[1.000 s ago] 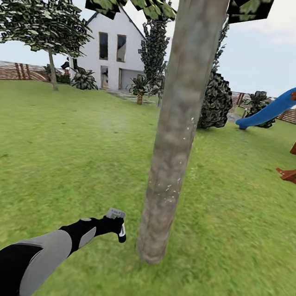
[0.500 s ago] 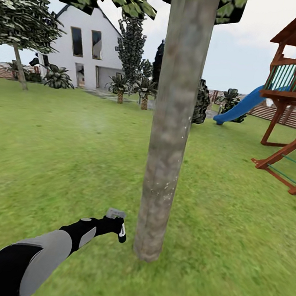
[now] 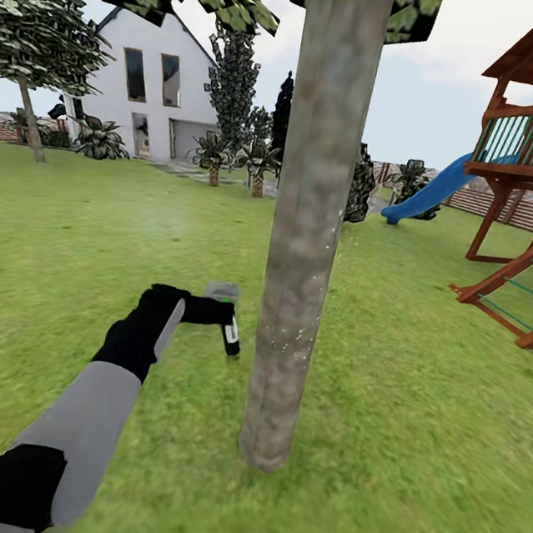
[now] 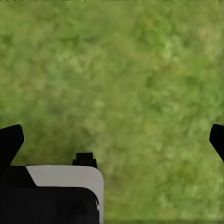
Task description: In the garden, pick up the pesticide atomizer on the floor and spray pesticide onto both trees until each tree trunk is fully covered.
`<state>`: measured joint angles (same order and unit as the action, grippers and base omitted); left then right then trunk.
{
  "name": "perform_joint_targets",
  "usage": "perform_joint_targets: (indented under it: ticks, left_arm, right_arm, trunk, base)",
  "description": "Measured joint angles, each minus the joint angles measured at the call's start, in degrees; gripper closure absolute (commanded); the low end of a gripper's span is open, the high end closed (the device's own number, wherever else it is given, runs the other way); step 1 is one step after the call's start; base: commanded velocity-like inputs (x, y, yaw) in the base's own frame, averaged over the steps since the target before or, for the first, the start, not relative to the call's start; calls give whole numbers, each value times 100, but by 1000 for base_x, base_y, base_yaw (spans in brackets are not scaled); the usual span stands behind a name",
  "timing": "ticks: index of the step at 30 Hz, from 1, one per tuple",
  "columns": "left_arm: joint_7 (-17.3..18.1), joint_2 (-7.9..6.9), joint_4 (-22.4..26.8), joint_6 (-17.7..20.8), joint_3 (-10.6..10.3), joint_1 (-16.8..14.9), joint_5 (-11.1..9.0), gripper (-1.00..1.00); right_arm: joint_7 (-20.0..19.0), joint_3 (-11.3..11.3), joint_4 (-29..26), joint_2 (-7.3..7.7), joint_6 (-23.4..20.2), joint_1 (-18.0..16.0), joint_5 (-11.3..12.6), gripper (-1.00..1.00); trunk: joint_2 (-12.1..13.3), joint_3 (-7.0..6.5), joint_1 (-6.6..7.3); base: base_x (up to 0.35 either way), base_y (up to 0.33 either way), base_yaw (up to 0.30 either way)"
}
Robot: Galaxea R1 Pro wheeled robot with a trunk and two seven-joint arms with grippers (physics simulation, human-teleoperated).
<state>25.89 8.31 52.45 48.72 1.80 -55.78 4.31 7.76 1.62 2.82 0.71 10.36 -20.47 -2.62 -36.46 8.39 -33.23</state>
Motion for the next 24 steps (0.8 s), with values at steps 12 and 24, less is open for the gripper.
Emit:
perform_joint_targets:
  ticks: [12, 24]
  left_arm:
    - [15, 18, -1864, 789, 9, -3812, -20, 100]
    - [55, 13, -2151, 779, 329, -4590, -453, 100]
  right_arm:
    - [0, 0, 0, 8, 0, 1, -8, -100]
    - [0, 0, 1, 9, 0, -1, -8, -100]
  trunk:
    - [-2, 0, 1]
    - [0, 2, 0]
  base:
    - [0, 0, 0]
    - [0, 0, 0]
